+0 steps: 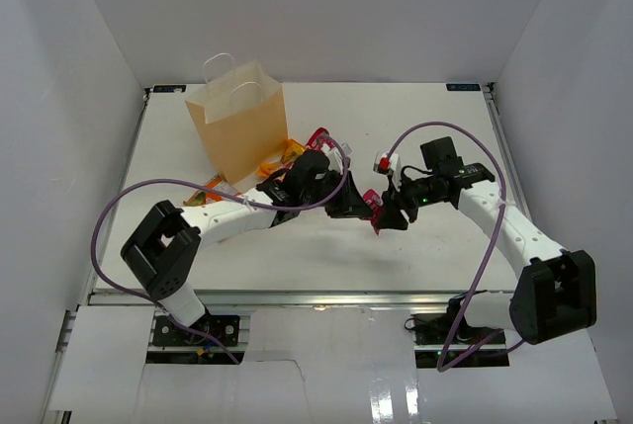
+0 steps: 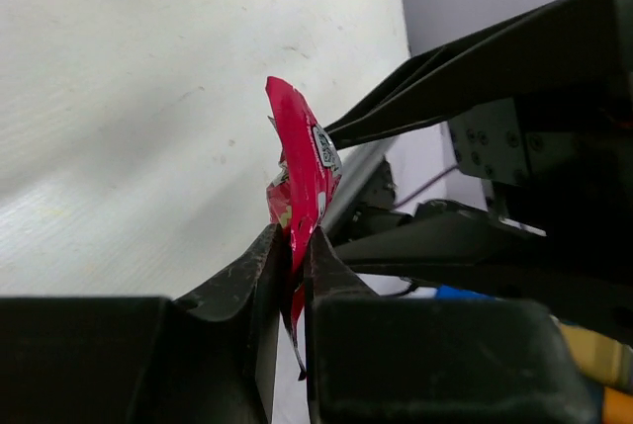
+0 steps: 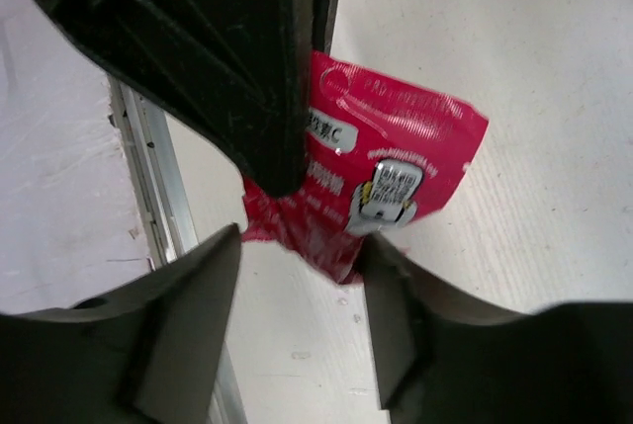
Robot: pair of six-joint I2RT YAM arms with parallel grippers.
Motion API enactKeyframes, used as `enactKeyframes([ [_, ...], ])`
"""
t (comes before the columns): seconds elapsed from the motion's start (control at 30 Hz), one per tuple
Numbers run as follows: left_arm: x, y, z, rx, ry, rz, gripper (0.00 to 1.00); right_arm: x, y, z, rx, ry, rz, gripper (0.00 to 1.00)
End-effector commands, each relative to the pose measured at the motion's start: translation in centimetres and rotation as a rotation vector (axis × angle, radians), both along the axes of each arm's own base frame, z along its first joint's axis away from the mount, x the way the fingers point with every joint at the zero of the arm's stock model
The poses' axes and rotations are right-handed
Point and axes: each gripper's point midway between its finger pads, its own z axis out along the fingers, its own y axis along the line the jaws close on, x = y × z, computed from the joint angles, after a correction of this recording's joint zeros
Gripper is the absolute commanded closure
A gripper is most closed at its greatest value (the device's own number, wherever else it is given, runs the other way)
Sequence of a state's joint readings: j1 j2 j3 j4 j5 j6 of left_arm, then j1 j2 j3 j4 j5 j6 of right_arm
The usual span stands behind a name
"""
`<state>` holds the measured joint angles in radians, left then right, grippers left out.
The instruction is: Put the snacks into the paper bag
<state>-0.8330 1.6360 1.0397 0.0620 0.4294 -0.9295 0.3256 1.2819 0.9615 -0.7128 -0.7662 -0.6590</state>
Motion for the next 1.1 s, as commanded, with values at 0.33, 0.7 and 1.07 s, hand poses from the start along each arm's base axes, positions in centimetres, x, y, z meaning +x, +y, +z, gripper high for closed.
enactKeyframes([
  [0.33,5.4,10.0,7.8,0.456,-0.501,0.152,0.97,4.2,0.4,8.6,0.072,-0.279,-0.017,0.19],
  [0.7,15.7,22.5,26.6,0.537,-0.910,0.493,0.96,3.9,1.0,7.7,0.117,-0.273,0.028,0.19],
  [1.07,21.6,27.8,28.6,0.686,-1.081,0.590,0.93,3.8,0.8,6.4,0.104,-0.250,0.015,0.19],
])
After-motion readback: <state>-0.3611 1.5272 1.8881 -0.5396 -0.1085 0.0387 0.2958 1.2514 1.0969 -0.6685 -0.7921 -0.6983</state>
